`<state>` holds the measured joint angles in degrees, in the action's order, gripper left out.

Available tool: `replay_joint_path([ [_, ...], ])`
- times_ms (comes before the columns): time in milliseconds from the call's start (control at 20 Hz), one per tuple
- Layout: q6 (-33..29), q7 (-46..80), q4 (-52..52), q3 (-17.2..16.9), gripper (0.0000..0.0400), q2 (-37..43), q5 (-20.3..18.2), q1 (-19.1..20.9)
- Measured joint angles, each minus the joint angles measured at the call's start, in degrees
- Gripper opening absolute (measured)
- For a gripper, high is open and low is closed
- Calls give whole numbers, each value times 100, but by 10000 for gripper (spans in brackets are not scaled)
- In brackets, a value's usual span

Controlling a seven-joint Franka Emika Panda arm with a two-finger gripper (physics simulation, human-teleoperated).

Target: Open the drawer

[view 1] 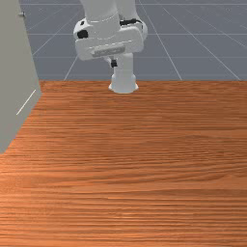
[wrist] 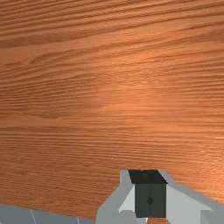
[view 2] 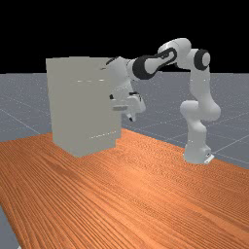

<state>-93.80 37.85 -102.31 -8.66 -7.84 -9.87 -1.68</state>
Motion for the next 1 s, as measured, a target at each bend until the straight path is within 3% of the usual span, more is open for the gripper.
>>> replay_joint_path([
  [350, 577, 252, 1546, -230, 0, 195, 84, 155],
  [500, 919, 243, 2435, -643, 0, 196, 145, 559],
  [700, 940, 249, 3411, -1325, 0, 156, 222, 1340],
  [1000, 381, 304, 3719, -1865, 0, 203, 303, 2017],
])
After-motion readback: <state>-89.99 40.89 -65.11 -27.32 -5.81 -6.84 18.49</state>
